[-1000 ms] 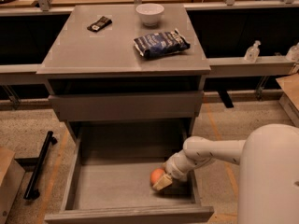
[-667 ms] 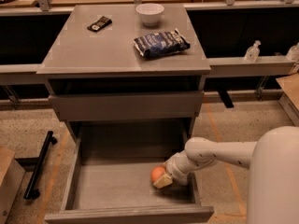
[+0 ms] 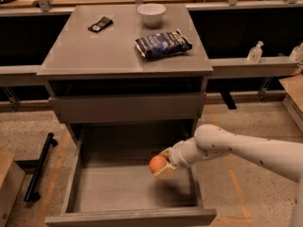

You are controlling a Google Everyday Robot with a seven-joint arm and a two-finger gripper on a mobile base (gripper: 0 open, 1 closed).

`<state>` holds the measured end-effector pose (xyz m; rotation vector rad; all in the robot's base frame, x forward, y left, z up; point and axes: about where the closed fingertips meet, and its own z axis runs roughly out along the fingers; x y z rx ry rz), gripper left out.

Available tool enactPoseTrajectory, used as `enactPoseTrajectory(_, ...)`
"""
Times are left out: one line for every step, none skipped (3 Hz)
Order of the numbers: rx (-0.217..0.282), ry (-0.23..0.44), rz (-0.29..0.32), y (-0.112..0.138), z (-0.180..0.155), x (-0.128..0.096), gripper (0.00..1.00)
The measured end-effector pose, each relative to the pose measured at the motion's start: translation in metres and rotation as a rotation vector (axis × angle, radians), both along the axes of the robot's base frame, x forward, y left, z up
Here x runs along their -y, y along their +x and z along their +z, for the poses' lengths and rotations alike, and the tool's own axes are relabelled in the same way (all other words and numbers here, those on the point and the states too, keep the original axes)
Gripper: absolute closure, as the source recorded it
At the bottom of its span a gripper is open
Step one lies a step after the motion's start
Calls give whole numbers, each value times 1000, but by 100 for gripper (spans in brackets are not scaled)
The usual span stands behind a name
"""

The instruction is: Pick orange from middle drawer and place on counter

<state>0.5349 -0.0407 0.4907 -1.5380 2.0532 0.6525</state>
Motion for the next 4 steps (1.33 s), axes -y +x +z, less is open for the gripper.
enactPoseTrajectory(108,93,126,13,116,-3,100)
enactPoseTrajectory(175,164,207,30,198,1,100)
enactPoseTrajectory(250,164,317,47,275,-1,100)
enactPoseTrajectory(345,125,412,72,345,-10,100)
